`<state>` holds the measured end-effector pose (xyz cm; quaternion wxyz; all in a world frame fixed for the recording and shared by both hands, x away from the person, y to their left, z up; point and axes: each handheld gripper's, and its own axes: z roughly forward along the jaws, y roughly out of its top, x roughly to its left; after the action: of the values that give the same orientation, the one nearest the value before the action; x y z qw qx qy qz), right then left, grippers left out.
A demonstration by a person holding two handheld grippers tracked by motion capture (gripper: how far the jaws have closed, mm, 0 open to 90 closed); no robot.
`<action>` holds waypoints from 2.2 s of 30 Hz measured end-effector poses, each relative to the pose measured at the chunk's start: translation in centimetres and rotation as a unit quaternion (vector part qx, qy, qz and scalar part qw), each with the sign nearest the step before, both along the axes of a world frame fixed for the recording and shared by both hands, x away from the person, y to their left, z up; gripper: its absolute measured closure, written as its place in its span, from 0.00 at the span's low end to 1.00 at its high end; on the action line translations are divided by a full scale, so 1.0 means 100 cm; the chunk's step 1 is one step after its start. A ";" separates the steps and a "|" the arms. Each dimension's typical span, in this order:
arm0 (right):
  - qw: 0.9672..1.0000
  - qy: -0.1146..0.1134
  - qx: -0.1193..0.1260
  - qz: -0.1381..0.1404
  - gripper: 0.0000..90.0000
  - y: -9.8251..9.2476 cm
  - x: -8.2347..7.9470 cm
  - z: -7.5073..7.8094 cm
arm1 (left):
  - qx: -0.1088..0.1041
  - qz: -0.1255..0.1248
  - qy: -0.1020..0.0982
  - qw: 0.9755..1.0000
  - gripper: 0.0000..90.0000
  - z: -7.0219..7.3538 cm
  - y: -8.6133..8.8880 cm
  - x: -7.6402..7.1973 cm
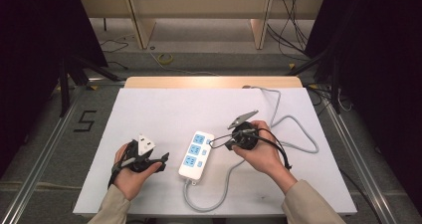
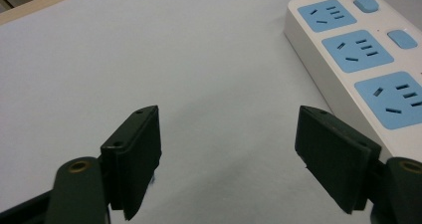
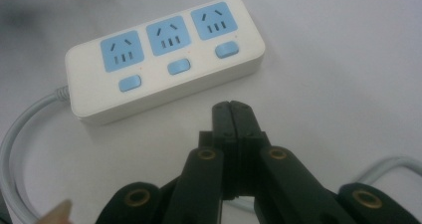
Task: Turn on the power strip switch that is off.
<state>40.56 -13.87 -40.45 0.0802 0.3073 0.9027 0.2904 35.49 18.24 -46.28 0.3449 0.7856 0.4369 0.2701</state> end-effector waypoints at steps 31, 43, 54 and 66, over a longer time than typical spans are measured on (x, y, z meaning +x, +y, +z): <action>1.000 -0.001 -0.004 0.003 1.00 0.013 0.011 0.006 | -0.002 0.002 -0.002 1.000 0.29 0.000 -0.001 0.000; 1.000 0.002 -0.012 0.005 1.00 0.021 0.018 0.005 | 0.000 0.001 -0.004 1.000 0.29 0.001 -0.003 0.001; 1.000 0.008 -0.011 -0.001 1.00 0.023 0.024 0.005 | -0.001 0.002 -0.003 1.000 0.29 0.000 -0.002 0.000; 1.000 0.013 -0.018 0.005 1.00 0.037 0.029 0.006 | 0.004 -0.004 -0.003 1.000 0.29 0.000 -0.004 0.001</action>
<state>43.49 -10.17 -39.83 0.0720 0.3048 0.9104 0.2703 35.54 17.86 -46.23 0.3443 0.7880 0.4315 0.2726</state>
